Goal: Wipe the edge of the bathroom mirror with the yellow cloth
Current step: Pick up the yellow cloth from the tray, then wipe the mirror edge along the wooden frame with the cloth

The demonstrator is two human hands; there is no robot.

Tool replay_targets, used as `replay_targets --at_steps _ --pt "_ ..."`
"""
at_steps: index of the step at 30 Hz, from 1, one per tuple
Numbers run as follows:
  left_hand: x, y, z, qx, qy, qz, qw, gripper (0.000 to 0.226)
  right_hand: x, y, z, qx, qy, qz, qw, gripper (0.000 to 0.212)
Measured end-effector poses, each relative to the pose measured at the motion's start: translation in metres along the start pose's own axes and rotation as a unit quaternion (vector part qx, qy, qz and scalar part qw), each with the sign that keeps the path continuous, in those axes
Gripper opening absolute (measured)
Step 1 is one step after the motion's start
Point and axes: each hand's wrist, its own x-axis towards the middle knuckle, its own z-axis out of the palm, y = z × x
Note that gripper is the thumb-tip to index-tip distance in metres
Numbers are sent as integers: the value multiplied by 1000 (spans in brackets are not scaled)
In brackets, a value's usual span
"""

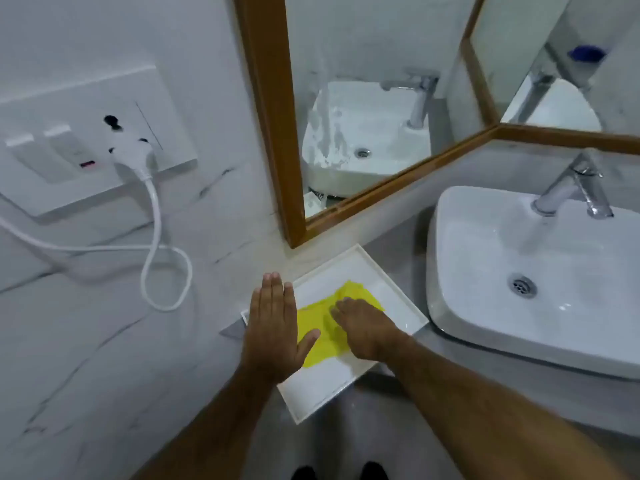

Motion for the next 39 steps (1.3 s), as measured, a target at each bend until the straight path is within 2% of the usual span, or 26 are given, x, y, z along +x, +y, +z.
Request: replay_targets --at_steps 1,4,5,8,12,15,17,19,21,23,25,27,30,32,34,37,39 --pt "-3 -1 9 10 -9 -6 1000 92 4 -6 11 -21 -40 -8 999 53" --pt "-11 -5 25 12 -27 -15 999 93 11 -20 40 -28 -72 -1 997 56" --pt "-11 -5 30 11 -29 -17 999 93 14 -22 48 -28 -63 20 997 57" --pt "-8 -5 33 16 -30 -11 999 93 22 -25 63 -50 55 68 995 45" --pt "6 -4 29 28 -17 -1 999 92 38 -21 56 -66 78 91 991 15" --pt "17 -4 20 50 0 5 999 93 48 -11 47 85 25 165 982 23" --pt "22 -5 12 61 11 14 998 93 46 -1 38 274 52 260 924 18" --pt "28 -3 0 56 26 22 998 94 36 12 23 448 89 322 829 16" --pt "34 1 -16 54 39 35 997 94 21 23 6 569 138 328 742 18" --pt "41 7 -37 59 53 58 995 93 8 33 -15 652 169 303 674 24" --pt "53 12 -63 72 78 83 991 93 -2 43 -41 692 190 277 639 22" --pt "67 17 -96 83 107 104 985 93 -10 53 -73 690 221 261 637 16" --pt "97 23 -157 111 163 126 972 94 -16 68 -141 682 288 237 629 26" --pt "116 26 -203 119 205 129 963 96 -22 74 -197 654 348 255 621 29" --pt "132 30 -250 134 242 127 953 97 -27 74 -253 654 407 267 579 35" --pt "150 33 -316 136 292 99 942 93 -35 66 -333 676 470 288 488 57" --pt "159 32 -361 138 324 80 933 94 -47 50 -386 700 499 261 439 62"
